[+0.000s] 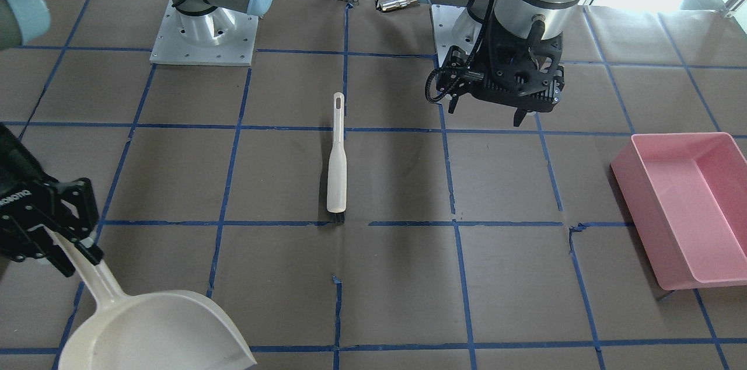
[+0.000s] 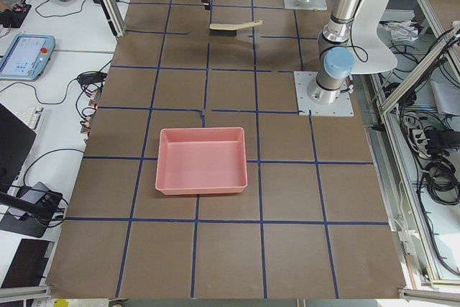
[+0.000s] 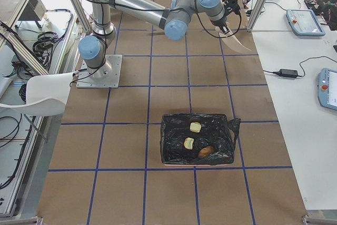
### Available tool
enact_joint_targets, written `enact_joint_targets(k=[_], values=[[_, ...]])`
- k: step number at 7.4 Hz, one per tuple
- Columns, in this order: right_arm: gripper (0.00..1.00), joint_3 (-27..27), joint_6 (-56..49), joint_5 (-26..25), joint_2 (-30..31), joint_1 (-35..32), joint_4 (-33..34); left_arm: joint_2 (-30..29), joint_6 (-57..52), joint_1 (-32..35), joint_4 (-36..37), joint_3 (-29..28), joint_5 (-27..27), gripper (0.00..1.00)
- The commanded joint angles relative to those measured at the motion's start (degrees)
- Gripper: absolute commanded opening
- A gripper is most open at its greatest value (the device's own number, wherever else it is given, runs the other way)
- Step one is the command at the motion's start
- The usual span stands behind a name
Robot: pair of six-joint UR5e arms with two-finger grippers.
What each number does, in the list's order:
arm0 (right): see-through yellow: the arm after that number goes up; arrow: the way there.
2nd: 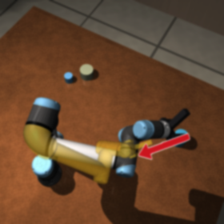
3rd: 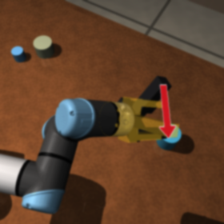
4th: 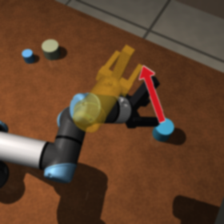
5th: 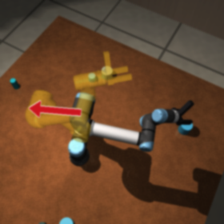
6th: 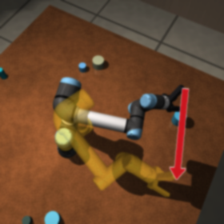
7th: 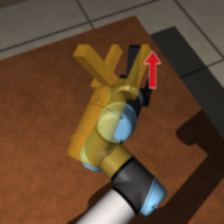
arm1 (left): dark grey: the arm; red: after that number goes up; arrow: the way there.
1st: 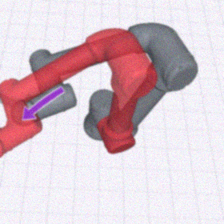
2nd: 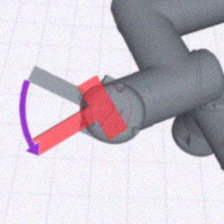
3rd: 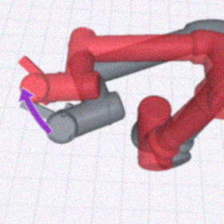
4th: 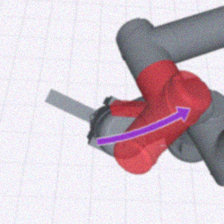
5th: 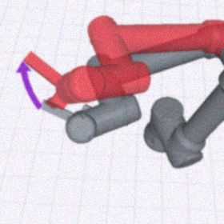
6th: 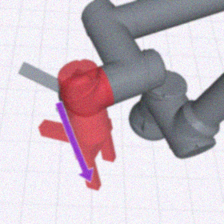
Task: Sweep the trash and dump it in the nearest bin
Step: 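Bring the empty dustpan with the right gripper back over the table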
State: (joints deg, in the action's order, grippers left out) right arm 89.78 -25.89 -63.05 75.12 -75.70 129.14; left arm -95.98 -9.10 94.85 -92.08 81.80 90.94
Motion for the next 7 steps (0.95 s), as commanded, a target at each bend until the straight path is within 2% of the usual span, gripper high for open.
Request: enact_joint_targets(k=[1,3,4,5,6,7], values=[[0.0,0.13,9.34,-4.34,-0.42,-7.33,3.13,0.09,-0.21,0.16,0.41,0.2,-0.07,1.0],[0.0,0.65,14.36,-5.77,-0.24,-11.39,5.66,0.18,-0.3,-0.01,0.41,0.03,-0.06,1.0],[0.0,2.74,18.03,-6.55,-0.15,-12.97,10.03,0.18,-0.21,0.07,0.41,0.03,0.11,1.0],[0.0,5.46,20.16,-10.13,-0.5,-15.07,16.6,0.26,-0.21,0.07,0.41,0.03,0.46,1.0],[0.0,7.58,22.09,-11.21,-0.5,-16.83,20.41,0.26,-0.21,0.07,0.41,0.03,0.46,1.0],[0.0,8.29,25.33,-13.22,-0.24,-17.98,21.23,0.35,-0.21,0.07,0.41,0.03,0.46,1.0]])
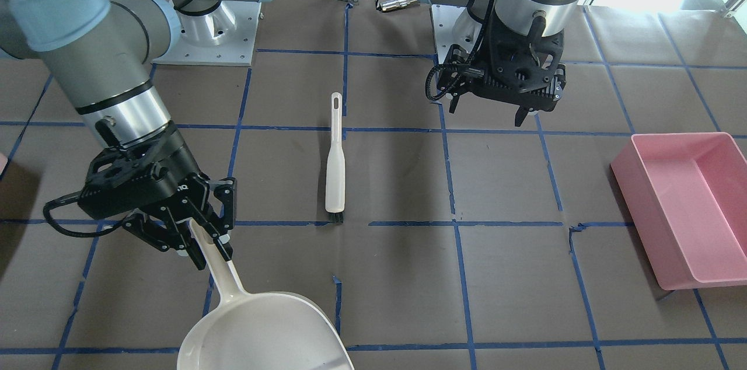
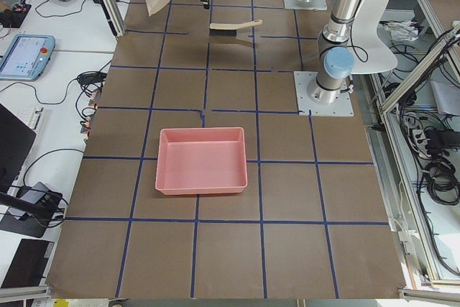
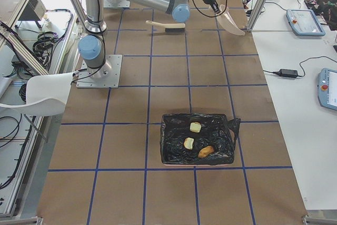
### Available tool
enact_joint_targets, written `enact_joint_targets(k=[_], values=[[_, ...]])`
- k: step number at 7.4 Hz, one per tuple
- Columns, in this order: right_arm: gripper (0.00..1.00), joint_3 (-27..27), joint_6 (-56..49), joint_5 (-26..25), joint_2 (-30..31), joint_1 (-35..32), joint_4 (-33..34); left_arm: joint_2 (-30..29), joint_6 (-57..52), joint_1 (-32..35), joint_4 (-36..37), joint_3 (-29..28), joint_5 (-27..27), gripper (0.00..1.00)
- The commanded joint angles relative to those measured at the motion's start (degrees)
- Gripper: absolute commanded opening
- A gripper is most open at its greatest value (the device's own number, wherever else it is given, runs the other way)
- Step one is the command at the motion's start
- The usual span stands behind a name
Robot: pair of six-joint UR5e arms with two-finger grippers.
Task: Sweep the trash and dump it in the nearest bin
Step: 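Bring the empty dustpan with the right gripper back over the table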
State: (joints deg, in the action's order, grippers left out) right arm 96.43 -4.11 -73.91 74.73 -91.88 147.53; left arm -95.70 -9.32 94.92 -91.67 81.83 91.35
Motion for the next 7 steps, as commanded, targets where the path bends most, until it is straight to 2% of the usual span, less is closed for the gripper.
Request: enact_joint_targets(k=[1,2,3,7], values=[[0.0,1.56,6.28,-5.08,-0.02,-4.16,2.85,0.25,-0.08,0.01,-0.09,-0.09,-0.12,1.0],[0.0,1.65,8.31,-9.02,-0.37,-7.23,2.94,0.25,-0.09,0.09,-0.18,-0.01,0.05,1.0],[0.0,1.65,10.68,-10.62,-0.64,-9.44,3.2,0.25,-0.09,0.09,-0.26,-0.01,0.14,1.0],[0.0,1.65,14.74,-11.43,-4.32,-12.17,5.67,0.25,-0.09,0.09,-0.35,0.0,0.14,1.0]])
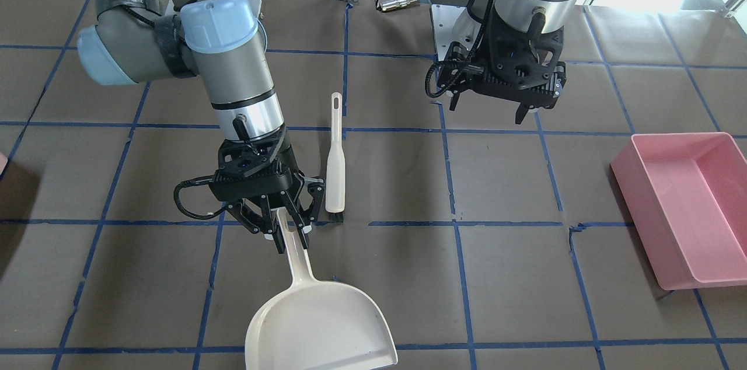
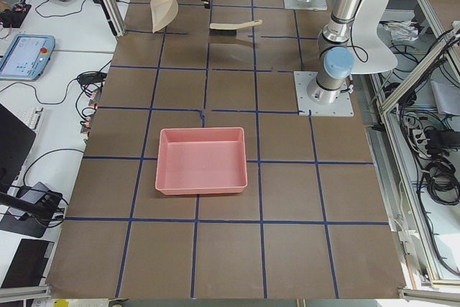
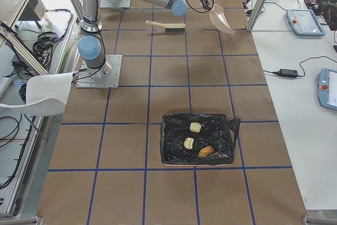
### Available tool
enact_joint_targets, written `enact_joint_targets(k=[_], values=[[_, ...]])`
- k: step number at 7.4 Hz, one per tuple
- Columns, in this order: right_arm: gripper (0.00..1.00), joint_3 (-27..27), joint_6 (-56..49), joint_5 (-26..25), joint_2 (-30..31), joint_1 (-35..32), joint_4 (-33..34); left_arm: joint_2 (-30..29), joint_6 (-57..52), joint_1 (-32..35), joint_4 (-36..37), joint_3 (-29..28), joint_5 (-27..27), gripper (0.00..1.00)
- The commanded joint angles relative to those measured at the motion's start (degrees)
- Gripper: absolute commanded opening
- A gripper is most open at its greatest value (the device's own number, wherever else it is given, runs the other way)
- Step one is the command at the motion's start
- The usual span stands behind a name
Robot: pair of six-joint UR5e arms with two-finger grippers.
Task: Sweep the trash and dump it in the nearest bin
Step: 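Bring the empty dustpan with the right gripper back over the table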
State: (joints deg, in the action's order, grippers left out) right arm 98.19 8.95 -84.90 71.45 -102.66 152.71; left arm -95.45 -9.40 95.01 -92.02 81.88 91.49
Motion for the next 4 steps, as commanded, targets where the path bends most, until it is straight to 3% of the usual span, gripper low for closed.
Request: enact_joint_targets(k=[1,4], values=[[0.0,-0.19,1.78,-2.71,-1.74,-2.71,0.57,0.0,0.0,0.0,-0.01,0.03,0.0,1.0],[0.01,-0.19,1.87,-3.08,-3.33,-3.25,2.24,0.0,0.0,0.0,-0.01,0.03,0.0,1.0]])
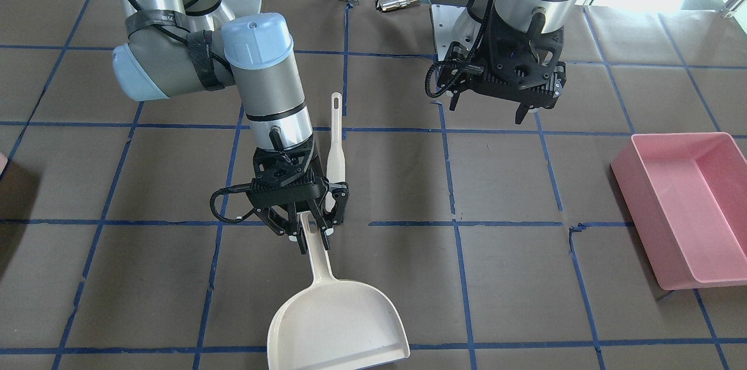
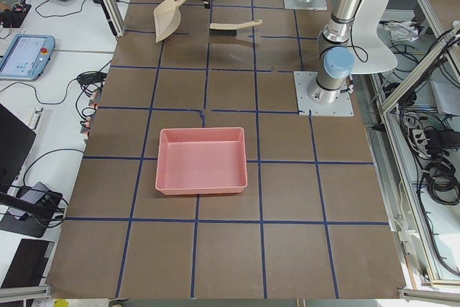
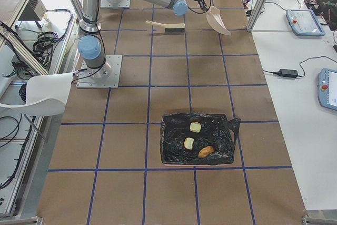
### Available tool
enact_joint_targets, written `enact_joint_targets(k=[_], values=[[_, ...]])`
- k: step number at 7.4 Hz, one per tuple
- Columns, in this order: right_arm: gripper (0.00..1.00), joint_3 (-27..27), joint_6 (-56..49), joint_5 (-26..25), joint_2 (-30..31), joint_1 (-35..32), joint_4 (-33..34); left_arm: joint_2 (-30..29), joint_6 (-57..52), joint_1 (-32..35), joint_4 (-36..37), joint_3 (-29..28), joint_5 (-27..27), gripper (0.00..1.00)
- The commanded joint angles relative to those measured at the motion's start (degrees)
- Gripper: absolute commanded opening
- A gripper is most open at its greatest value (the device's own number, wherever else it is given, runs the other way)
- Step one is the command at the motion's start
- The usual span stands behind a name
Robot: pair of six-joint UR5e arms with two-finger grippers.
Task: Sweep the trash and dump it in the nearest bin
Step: 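Lower the dustpan onto the table beyond the brush with the right gripper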
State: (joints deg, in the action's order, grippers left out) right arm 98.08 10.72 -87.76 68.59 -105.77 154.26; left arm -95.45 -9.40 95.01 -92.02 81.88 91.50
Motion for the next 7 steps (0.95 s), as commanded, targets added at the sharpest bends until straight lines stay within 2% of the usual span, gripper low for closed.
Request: enact_joint_targets(k=[1,7], values=[[0.01,-0.17,0.01,-0.3,-0.22,-0.13,0.6,0.0,0.0,0.0,0.0,-0.05,0.0,1.0],[0.03,-0.26,0.09,-0.04,-1.61,-0.22,0.78,0.0,0.0,0.0,0.0,-0.14,0.0,1.0]])
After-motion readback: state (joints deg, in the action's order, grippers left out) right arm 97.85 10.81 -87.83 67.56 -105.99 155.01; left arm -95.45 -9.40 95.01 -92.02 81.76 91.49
